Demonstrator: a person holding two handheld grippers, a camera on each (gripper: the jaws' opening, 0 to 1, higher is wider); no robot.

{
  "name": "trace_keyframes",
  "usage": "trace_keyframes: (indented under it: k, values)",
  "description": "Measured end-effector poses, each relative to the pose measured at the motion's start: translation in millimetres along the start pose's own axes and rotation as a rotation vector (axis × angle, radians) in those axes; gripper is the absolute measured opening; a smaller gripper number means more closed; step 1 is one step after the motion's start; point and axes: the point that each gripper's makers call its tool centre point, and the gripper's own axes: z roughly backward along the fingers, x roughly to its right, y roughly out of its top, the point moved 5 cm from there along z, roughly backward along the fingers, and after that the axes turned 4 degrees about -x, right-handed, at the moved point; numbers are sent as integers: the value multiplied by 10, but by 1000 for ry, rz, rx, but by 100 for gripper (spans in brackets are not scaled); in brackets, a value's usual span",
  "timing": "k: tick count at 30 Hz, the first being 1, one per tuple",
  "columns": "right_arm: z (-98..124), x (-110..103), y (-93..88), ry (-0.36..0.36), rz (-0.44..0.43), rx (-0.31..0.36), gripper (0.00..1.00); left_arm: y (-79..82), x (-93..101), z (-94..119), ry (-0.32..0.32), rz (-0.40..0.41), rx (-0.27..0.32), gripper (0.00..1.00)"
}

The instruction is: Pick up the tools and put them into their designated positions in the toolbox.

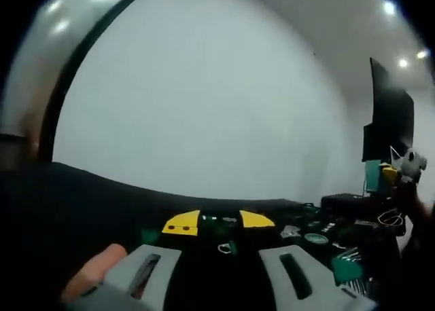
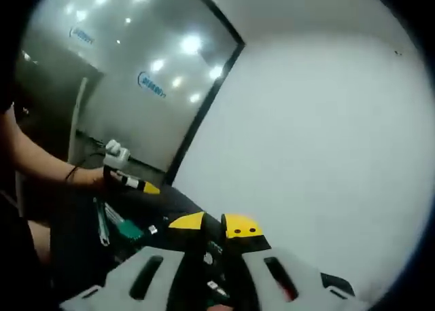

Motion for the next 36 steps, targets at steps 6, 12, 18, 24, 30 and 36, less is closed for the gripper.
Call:
trace_keyframes:
  k: [6,12,18,24,30,36]
  values:
    - [-474,-58,468,158,-84,22,12,-17,-7,-10,4,-4,-16,17]
    - [-793,-244,795,315,-218,36,13,14,5,8,-5,3,-6,17]
    - [-1179,-329,639,375,-228,-76,15,32,8,12,-10,10,-1,17]
    - [-1533,-363,-70,408,-265,-322,15,17,-33,-6,-4,21,-13,17]
    - [-1762,-479,-603,470,-338,-489,15,6,-24,-18,0,9,-19,17]
    - [-1780,-826,-985,539,-483,-591,14,-8,-32,-24,2,1,-27,17]
